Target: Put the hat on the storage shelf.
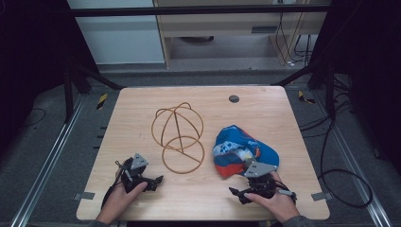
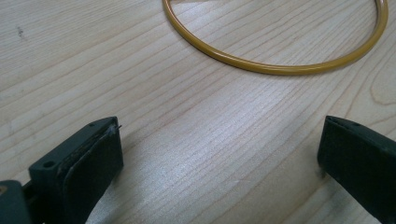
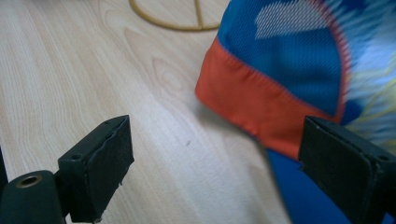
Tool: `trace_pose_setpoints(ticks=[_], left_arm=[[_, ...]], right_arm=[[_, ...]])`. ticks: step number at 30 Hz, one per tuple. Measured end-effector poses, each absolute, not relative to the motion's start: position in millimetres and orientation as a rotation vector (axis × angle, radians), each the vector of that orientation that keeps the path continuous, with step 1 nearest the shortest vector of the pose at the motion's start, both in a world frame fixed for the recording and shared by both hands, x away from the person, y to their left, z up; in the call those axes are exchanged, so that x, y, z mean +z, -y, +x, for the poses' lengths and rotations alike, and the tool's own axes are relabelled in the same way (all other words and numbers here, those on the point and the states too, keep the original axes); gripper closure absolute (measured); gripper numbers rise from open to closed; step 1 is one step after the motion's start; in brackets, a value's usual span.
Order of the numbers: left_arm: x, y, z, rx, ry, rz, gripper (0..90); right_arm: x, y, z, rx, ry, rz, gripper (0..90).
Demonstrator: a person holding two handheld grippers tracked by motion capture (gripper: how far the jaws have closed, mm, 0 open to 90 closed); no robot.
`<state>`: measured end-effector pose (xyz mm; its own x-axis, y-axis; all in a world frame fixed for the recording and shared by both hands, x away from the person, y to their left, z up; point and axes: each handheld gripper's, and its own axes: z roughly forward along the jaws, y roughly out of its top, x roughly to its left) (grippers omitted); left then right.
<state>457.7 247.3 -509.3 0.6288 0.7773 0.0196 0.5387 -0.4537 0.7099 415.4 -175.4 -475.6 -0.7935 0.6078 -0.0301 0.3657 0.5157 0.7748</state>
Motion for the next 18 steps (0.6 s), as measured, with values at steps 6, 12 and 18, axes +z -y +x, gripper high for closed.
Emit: trace_pose_setpoints(ticks=[6, 12, 18], left_arm=[[-509, -247, 458, 0.456, -1.027, 2.168, 0.0], [-509, -249, 459, 0.444, -1.012, 2.174, 0.0], [-509, -248, 463, 0.448, -1.029, 2.166, 0.0]], right_arm=[[-440, 183, 429, 1.045, -2.453, 0.79, 11.1], [-409, 198, 454, 0.968, -2.446, 0.87, 15.3], [-391, 211, 476, 0.905, -2.476, 0.959, 14.4]])
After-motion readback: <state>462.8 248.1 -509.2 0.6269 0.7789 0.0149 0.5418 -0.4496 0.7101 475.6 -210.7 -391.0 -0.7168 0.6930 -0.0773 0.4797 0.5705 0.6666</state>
